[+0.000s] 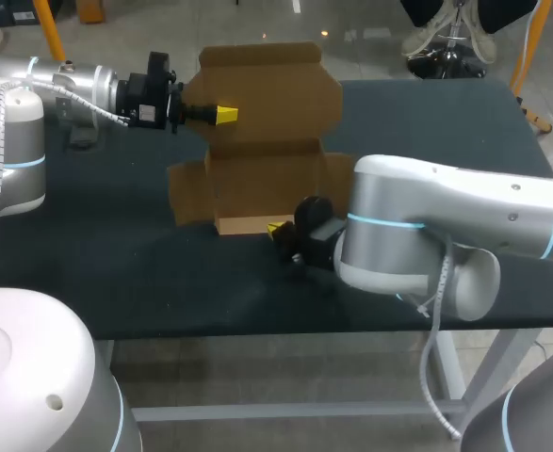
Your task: Assemble the packaging by folding the flat box into shape, placing the metal phone stand inside, and closing the box properly
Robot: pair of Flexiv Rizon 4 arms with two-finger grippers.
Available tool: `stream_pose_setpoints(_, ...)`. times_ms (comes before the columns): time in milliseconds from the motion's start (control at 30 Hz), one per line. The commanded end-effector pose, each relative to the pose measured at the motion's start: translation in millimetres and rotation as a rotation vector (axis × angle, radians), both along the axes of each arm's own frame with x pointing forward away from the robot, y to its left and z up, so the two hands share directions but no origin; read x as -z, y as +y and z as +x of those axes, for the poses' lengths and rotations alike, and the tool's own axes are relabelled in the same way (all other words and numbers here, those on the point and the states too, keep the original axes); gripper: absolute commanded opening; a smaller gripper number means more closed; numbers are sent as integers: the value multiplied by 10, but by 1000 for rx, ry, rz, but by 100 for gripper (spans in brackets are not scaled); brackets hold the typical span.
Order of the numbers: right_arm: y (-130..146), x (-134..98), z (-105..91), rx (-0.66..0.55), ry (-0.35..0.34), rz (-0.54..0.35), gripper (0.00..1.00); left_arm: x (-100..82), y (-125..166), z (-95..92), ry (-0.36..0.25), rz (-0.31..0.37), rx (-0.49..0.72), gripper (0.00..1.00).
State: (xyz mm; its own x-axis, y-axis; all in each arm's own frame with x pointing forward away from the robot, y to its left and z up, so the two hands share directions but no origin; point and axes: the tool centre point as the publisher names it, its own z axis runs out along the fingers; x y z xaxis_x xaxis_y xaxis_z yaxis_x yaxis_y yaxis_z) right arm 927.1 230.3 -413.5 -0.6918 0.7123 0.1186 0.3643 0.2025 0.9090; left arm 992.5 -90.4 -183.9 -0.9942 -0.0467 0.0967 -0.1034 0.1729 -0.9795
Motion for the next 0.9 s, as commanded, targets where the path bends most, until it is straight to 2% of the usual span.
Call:
stream_pose_setpoints(33, 74, 67, 34, 95, -21, -29, 0, 13, 15, 7, 1, -1, 6, 0)
stream_pose_setpoints(900, 61, 206, 189, 125, 6, -5, 0, 13, 15, 7, 1, -1, 6, 0)
